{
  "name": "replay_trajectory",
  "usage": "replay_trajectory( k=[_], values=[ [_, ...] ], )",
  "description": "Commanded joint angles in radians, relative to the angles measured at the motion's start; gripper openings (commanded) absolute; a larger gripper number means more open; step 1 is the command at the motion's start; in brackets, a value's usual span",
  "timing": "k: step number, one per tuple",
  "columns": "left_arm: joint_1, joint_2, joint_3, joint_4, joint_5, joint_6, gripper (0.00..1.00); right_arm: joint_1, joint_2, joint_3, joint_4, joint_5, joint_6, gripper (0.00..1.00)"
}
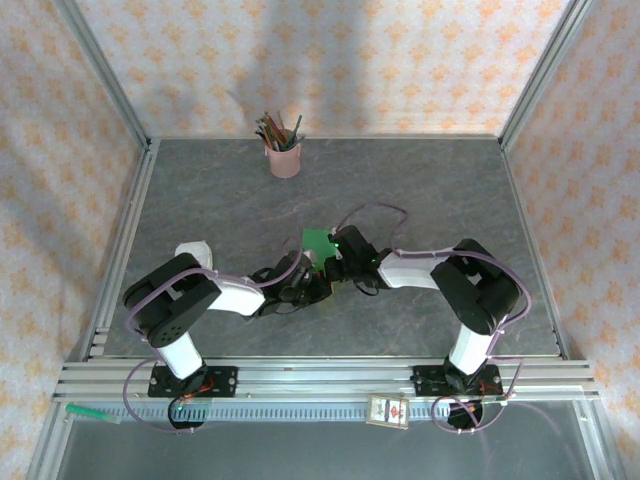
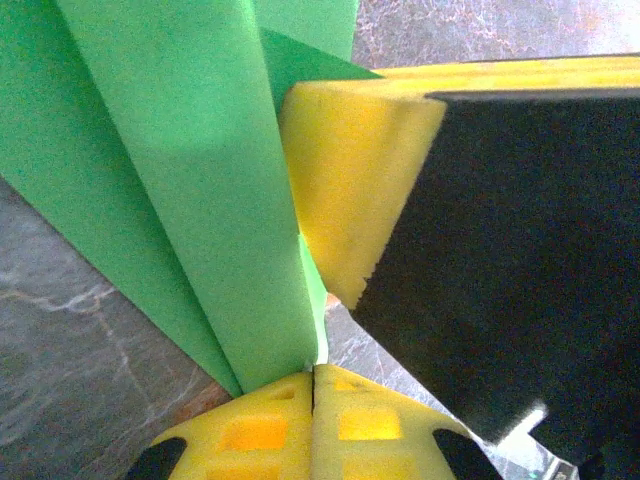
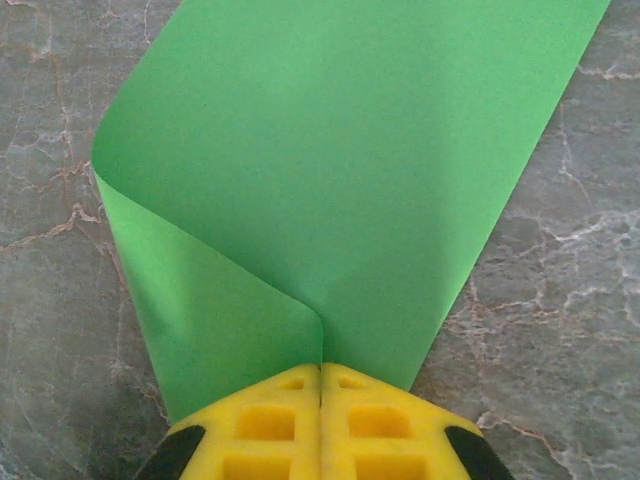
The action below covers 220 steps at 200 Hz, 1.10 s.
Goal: Fold a paper plane with a square sheet of paper (pick it up from the middle)
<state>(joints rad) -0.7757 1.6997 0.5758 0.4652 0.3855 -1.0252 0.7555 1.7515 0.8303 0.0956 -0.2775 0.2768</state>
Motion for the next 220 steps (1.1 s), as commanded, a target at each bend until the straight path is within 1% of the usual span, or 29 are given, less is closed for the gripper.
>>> replay_trajectory(
  k=[1, 31, 81, 107, 152, 172, 199, 220],
  values=[
    [-0.023, 0.032, 0.008, -0.089, -0.065, 0.049, 0.00, -0.009, 0.037, -0.040, -0.102, 0.036, 0.008, 0.00],
    [-0.013, -0.041, 0.001, -0.034, -0.040, 0.036, 0.00, -0.014, 0.032, -0.043, -0.103, 0.037, 0.007, 0.00],
    [-0.011, -0.017, -0.026, 0.086, 0.038, -0.022, 0.00, -0.016, 0.033, -0.043, -0.106, 0.035, 0.003, 0.00],
    [-0.014, -0.009, -0.036, 0.064, 0.027, -0.020, 0.00, -0.016, 0.034, -0.043, -0.106, 0.034, 0.002, 0.00],
    [-0.016, 0.009, -0.019, -0.081, -0.040, 0.019, 0.00, -0.016, 0.032, -0.041, -0.111, 0.038, 0.003, 0.00],
    [-0.015, -0.003, -0.005, -0.116, -0.050, 0.042, 0.00, -0.018, 0.035, -0.042, -0.111, 0.038, 0.004, 0.00],
    [0.001, -0.051, -0.020, -0.054, -0.026, 0.040, 0.00, -0.018, 0.036, -0.042, -0.110, 0.037, 0.003, 0.00],
    [0.034, -0.099, -0.024, -0.027, 0.004, 0.041, 0.04, -0.019, 0.034, -0.045, -0.111, 0.040, 0.003, 0.00]
  ],
)
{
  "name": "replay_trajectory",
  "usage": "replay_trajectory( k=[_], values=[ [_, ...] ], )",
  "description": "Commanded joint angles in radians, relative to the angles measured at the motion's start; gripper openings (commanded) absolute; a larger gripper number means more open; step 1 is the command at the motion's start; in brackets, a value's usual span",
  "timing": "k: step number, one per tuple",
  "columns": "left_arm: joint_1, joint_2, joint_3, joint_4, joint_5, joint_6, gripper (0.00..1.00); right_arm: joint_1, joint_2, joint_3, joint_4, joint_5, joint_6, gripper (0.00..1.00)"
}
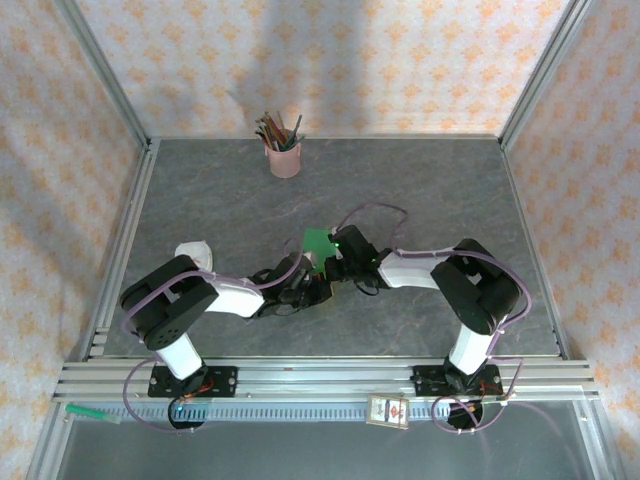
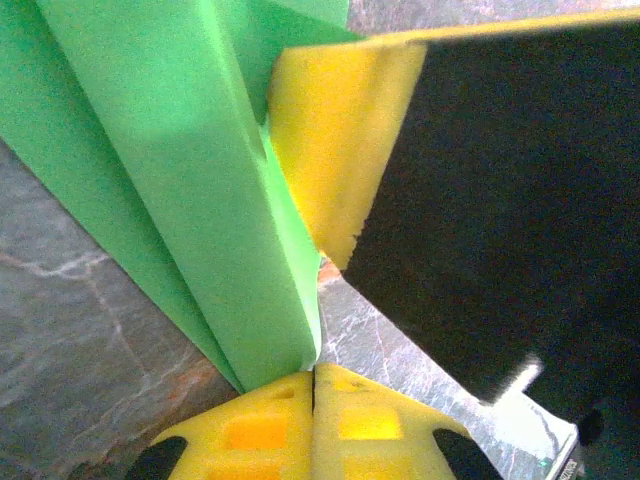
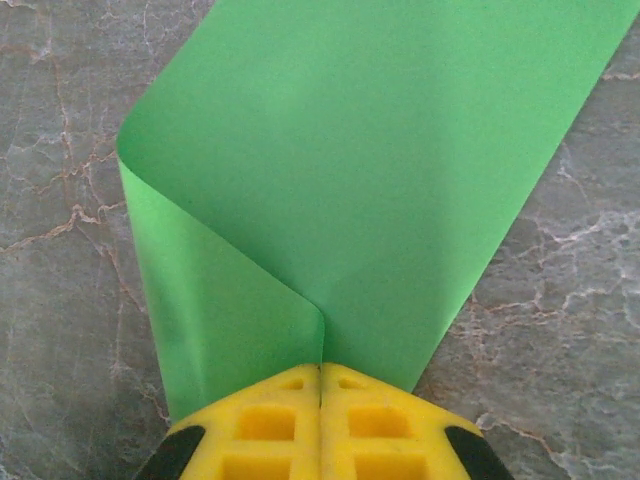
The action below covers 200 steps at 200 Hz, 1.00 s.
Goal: Fold a paper plane with a square sheet of paper (pick it up from the middle)
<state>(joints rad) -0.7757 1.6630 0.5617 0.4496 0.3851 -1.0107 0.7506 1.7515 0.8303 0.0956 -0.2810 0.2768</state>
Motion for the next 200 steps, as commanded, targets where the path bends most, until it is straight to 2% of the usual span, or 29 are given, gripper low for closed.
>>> replay_trajectory(
  k=[1, 53, 100, 137, 200],
  values=[
    [0.036, -0.064, -0.010, -0.011, 0.006, 0.027, 0.04, -0.014, 0.034, -0.045, -0.111, 0.043, 0.003, 0.00],
    [0.117, -0.060, -0.016, 0.043, 0.066, 0.015, 0.07, -0.014, 0.036, -0.048, -0.105, 0.040, 0.004, 0.00],
    [0.119, 0.004, 0.038, 0.034, 0.089, 0.031, 0.08, -0.014, 0.034, -0.048, -0.109, 0.043, 0.003, 0.00],
    [0.121, 0.045, 0.030, 0.016, 0.053, 0.031, 0.08, -0.014, 0.035, -0.048, -0.109, 0.046, 0.002, 0.00],
    [0.121, 0.023, 0.010, -0.014, 0.025, 0.052, 0.09, -0.016, 0.041, -0.041, -0.118, 0.044, -0.005, 0.00]
  ],
)
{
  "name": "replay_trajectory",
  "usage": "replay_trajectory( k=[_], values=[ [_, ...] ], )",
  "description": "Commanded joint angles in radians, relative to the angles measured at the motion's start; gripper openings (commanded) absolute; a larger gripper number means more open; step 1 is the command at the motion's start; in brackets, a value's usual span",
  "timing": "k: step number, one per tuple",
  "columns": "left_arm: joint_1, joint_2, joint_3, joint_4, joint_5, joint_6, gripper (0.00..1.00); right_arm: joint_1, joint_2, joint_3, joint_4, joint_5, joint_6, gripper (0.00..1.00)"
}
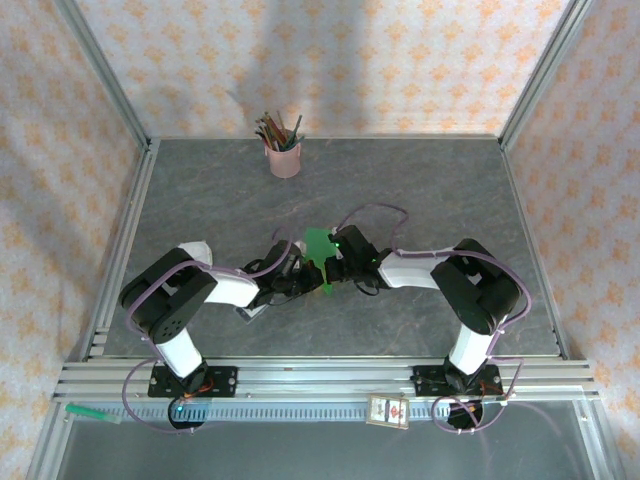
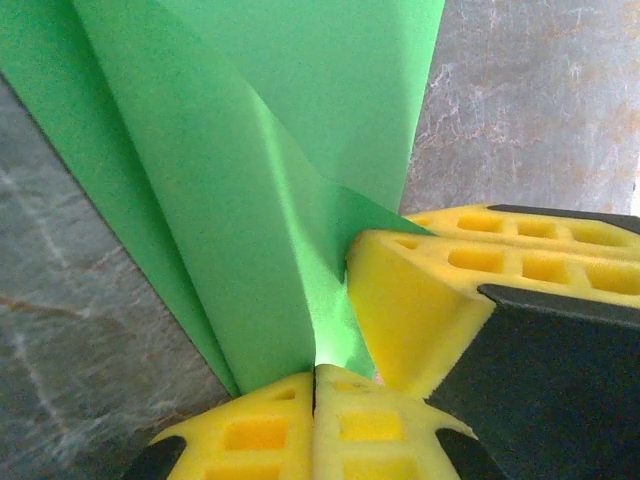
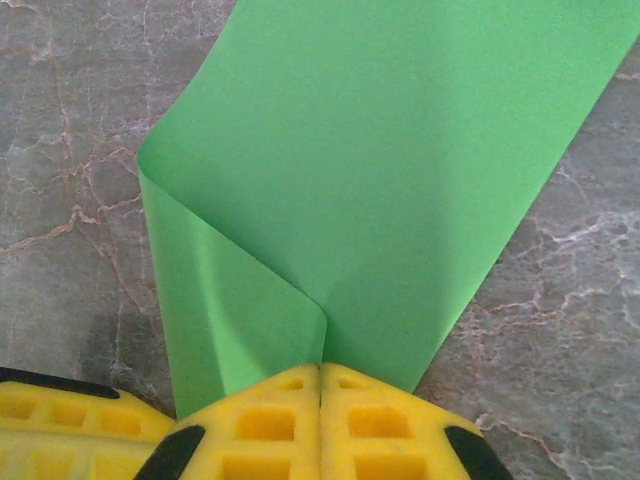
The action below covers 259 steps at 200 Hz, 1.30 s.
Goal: Fold a paper plane with a square sheet of paper (pick it up from the middle)
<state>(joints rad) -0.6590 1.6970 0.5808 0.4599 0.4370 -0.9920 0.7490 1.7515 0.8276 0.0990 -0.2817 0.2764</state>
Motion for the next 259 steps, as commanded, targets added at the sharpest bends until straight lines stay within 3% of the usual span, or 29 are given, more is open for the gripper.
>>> replay_trajectory(
  k=[1, 51, 107, 135, 195, 259],
  values=[
    [0.004, -0.014, -0.008, -0.024, -0.027, 0.033, 0.09, -0.014, 0.041, -0.038, -0.122, 0.045, -0.006, 0.00],
    [-0.004, -0.074, -0.023, 0.030, 0.021, -0.008, 0.11, -0.017, 0.036, -0.036, -0.130, 0.049, -0.009, 0.00],
    [-0.040, 0.009, -0.055, 0.126, 0.047, -0.056, 0.11, -0.020, 0.040, -0.037, -0.125, 0.044, -0.007, 0.00],
    [-0.051, 0.028, -0.048, 0.079, 0.021, -0.045, 0.11, -0.020, 0.037, -0.039, -0.127, 0.047, -0.007, 0.00],
    [-0.072, -0.095, -0.061, 0.017, -0.010, -0.040, 0.11, -0.022, 0.037, -0.042, -0.122, 0.044, -0.005, 0.00],
    [-0.102, 0.018, -0.033, 0.022, -0.016, -0.037, 0.11, -0.022, 0.031, -0.048, -0.125, 0.050, -0.005, 0.00]
  ],
)
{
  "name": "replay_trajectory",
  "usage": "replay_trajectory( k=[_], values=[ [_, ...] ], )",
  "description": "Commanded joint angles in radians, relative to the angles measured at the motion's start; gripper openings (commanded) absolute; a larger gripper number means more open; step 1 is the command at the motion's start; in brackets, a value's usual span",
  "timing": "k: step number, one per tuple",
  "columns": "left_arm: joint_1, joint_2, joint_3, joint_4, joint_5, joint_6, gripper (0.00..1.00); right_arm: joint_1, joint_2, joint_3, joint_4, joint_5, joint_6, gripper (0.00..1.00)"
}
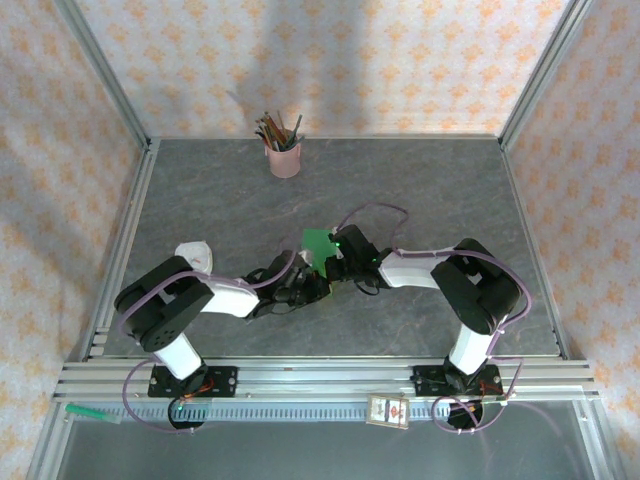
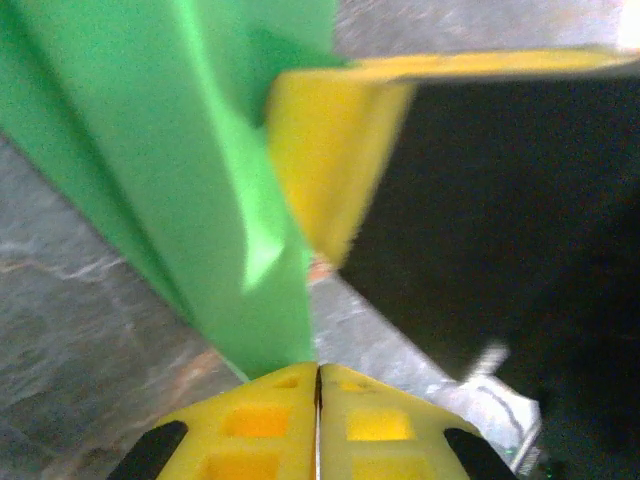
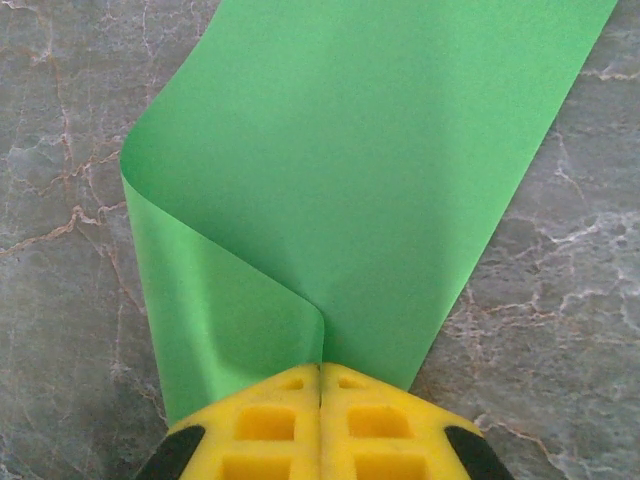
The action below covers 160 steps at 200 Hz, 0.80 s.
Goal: Fold a paper plane with a square sheet of paper (pick it up from the middle)
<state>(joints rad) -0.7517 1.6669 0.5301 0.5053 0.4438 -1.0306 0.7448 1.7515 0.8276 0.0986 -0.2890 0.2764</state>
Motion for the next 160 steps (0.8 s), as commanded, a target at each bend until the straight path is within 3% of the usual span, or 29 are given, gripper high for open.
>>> replay_trajectory(
  k=[1, 91, 160],
  values=[
    [-0.010, 0.050, 0.017, -0.024, -0.024, 0.003, 0.11, -0.018, 0.030, -0.048, -0.125, 0.057, -0.005, 0.00],
    [0.005, -0.052, 0.009, -0.035, -0.046, 0.016, 0.11, -0.018, 0.033, -0.045, -0.126, 0.055, -0.008, 0.00],
    [0.018, 0.057, 0.010, 0.005, -0.036, 0.015, 0.11, -0.020, 0.025, -0.048, -0.131, 0.058, -0.007, 0.00]
  ],
)
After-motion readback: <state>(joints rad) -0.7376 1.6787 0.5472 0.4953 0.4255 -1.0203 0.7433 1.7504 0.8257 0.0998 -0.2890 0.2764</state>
